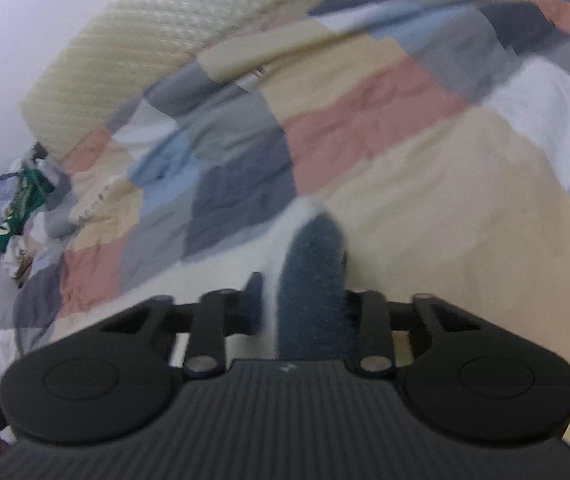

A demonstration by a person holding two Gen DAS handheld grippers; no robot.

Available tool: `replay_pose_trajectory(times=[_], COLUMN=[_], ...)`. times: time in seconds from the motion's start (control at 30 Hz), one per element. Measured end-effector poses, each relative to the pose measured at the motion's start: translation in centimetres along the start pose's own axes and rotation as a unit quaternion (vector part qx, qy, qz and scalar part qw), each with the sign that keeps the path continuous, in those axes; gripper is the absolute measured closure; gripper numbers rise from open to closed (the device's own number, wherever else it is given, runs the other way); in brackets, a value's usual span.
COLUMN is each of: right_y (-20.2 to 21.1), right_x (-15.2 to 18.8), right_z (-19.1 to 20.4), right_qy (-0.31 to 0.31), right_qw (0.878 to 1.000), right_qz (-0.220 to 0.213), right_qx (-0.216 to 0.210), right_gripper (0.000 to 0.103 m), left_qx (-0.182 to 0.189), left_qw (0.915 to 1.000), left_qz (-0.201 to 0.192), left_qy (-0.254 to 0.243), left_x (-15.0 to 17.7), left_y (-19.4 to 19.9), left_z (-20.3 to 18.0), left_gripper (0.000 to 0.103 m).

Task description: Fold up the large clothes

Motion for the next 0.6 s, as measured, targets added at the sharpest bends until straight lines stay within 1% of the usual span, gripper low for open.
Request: replay_pose_trajectory(times=[0.07, 0.1, 0.17, 0.23, 0.27, 0.33, 0.37, 0.4, 0.47, 0.5, 0.57, 0.6], right_y=[0.9, 1.3, 1.9, 1.7, 1.5, 0.4, -0.4, -1.1, -3.0, -3.7, -4.9, -5.3], right_x=[-0.5, -0.7, -1.4, -2.0, -2.4, -2.8, -2.9, -2.8, -2.3, -2.0, -1.5, -1.4], right_z=[0.8, 1.2, 2.0, 2.5, 2.5, 2.2, 1.9, 1.4, 0.2, -0.5, -1.9, -2.2], right_qy=[0.006, 0.012, 0.023, 0.026, 0.025, 0.016, 0.011, 0.007, 0.003, 0.001, -0.015, -0.025], right_qw=[1.000, 0.999, 0.998, 0.997, 0.996, 0.997, 0.997, 0.998, 1.000, 0.999, 0.999, 0.999], right_qz=[-0.016, -0.025, -0.045, -0.057, -0.061, -0.064, -0.060, -0.051, -0.026, -0.018, -0.003, 0.003], right_qx=[-0.018, -0.028, -0.046, -0.054, -0.055, -0.047, -0.038, -0.024, 0.016, 0.027, 0.034, 0.035], right_gripper=[0.084, 0.084, 0.084, 0.084, 0.084, 0.084, 0.084, 0.084, 0.084, 0.083, 0.080, 0.079], left_qx=[0.008, 0.019, 0.031, 0.034, 0.029, 0.018, 0.012, 0.009, 0.011, 0.009, 0.016, 0.020], left_qw=[0.9996, 0.9988, 0.9968, 0.9951, 0.9952, 0.9965, 0.9972, 0.9982, 0.9990, 0.9990, 0.9990, 0.9990], left_qz=[-0.026, -0.043, -0.071, -0.093, -0.093, -0.077, -0.063, -0.045, -0.016, -0.005, 0.016, 0.017], left_qy=[0.002, 0.012, 0.015, -0.001, -0.009, -0.027, -0.038, -0.039, -0.040, -0.043, -0.039, -0.036], left_x=[-0.9, -1.5, -2.6, -3.7, -4.0, -4.2, -4.0, -3.7, -3.0, -2.6, -2.0, -1.7], left_y=[1.0, 1.7, 2.7, 2.9, 2.5, 0.8, -0.4, -1.6, -3.4, -4.1, -5.0, -5.2], left_z=[-0.1, 0.1, 0.2, -0.2, -0.5, -1.2, -1.6, -1.7, -1.9, -1.9, -1.7, -1.4], left_gripper=[0.091, 0.091, 0.092, 0.092, 0.092, 0.092, 0.091, 0.091, 0.091, 0.091, 0.090, 0.090])
Point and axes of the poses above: each gripper's, at about its wrist camera, not at the fingertips, and y roughly against the way its jaws point, z to its left, x to its underside, the point moved 3 cm from there along -y, roughly the way its jaws point, and after that the axes turned 15 degrees about -y, right-handed, at the moved point
